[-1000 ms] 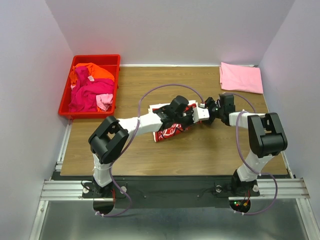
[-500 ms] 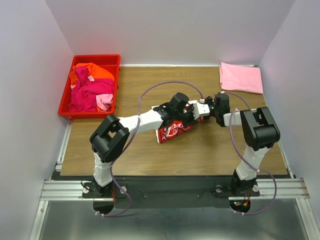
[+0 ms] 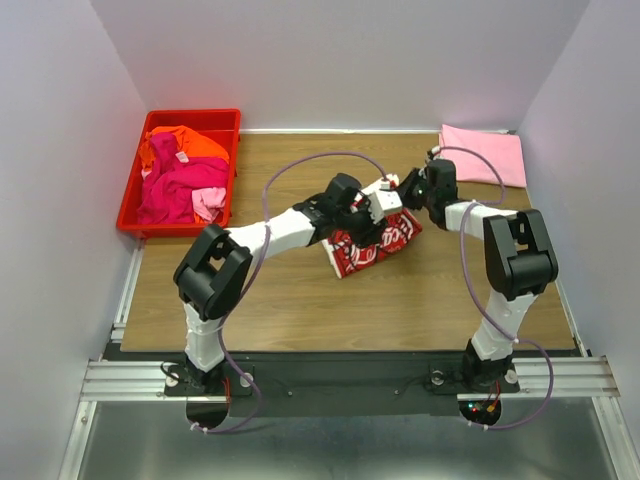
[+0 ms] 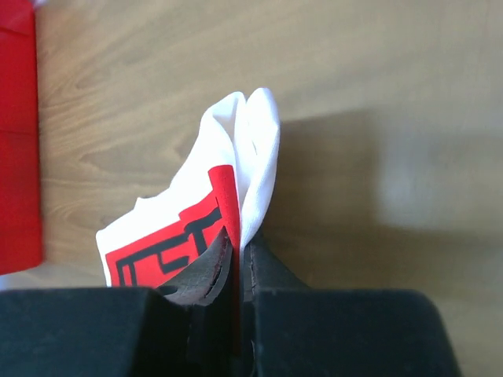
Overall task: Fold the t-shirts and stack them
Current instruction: Neatly place the folded tshirt to the corner
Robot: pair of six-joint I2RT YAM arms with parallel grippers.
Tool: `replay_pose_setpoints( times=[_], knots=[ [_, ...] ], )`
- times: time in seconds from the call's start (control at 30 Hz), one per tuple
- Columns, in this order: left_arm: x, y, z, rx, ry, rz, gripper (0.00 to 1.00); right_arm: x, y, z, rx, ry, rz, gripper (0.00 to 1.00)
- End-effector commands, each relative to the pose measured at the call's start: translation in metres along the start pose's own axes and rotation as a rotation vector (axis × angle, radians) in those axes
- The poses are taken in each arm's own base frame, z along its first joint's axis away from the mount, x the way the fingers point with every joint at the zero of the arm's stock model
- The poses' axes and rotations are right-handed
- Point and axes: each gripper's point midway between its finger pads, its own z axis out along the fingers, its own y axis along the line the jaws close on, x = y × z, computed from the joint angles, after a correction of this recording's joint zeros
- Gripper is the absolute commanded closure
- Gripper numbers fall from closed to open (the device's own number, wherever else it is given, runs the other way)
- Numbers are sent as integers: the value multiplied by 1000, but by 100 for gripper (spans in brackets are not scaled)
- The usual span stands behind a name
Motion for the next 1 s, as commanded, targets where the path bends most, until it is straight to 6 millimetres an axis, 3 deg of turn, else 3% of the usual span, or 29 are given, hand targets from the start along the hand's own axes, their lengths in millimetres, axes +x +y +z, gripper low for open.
replay_pose_setpoints(
  times=[0.0,0.03,0.1,0.13,0.2,0.23,0.37,0.4,0.6,0.97],
  knots=[
    [-30,13,-56,-49,-58,-20,46,-56,9,-5,32,-106,-319,99],
    [-27,11,-67,-48,-42,-26,37,-69,8,-1,38,-122,-388,99],
    [-19,17,-80,-67,-23,-44,35,-79,1,2,61,-121,-448,99],
    [-18,15,-88,-71,-18,-50,20,-97,0,4,71,-146,-502,99],
    [-7,18,-98,-86,-1,-78,19,-116,-4,5,96,-165,-543,99],
    [-9,18,-106,-97,-10,-89,19,-137,-2,5,106,-198,-583,99],
    [8,14,-117,-110,10,-130,19,-185,-1,3,138,-246,-674,99],
    [10,12,-118,-106,12,-135,2,-192,1,3,140,-254,-691,99],
    [20,1,-128,-102,29,-178,1,-244,5,1,175,-329,-820,99],
    [34,-11,-147,-138,26,-219,1,-311,20,-7,251,-440,-938,99]
  ],
)
